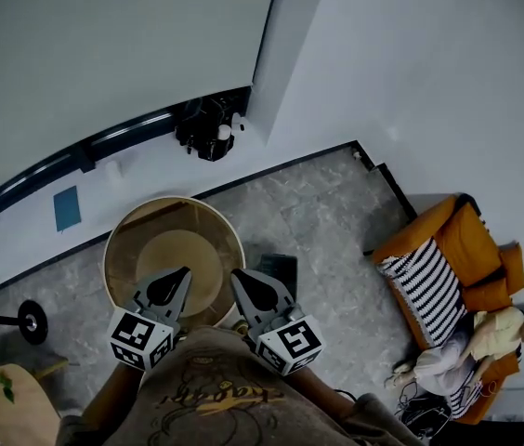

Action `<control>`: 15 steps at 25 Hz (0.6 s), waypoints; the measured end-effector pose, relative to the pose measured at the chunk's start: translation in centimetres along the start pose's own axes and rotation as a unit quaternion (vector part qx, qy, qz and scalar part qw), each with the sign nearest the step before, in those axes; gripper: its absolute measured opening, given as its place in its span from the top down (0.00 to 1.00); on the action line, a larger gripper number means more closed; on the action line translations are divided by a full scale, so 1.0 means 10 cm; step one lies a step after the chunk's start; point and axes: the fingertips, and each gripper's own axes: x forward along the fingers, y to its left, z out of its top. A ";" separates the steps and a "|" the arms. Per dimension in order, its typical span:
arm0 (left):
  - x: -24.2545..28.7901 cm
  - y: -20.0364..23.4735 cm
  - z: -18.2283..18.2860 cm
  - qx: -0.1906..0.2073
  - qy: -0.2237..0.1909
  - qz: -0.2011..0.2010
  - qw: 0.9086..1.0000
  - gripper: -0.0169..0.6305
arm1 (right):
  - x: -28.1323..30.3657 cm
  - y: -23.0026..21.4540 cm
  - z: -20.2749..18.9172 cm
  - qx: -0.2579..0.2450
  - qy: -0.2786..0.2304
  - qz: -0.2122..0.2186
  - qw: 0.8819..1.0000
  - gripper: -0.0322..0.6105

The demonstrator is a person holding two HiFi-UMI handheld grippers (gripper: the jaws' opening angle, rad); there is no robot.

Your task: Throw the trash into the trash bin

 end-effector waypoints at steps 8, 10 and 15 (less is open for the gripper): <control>-0.03 0.02 -0.03 -0.010 0.007 0.000 1.000 0.95 | 0.10 0.02 0.01 0.009 -0.003 -0.001 1.000 0.92; -0.05 0.04 -0.05 -0.009 0.009 0.002 1.000 0.95 | 0.13 0.06 0.01 0.010 -0.004 0.001 1.000 0.92; -0.09 0.05 -0.07 -0.010 0.011 0.004 1.000 0.95 | 0.16 0.09 -0.02 0.016 -0.002 0.002 1.000 0.92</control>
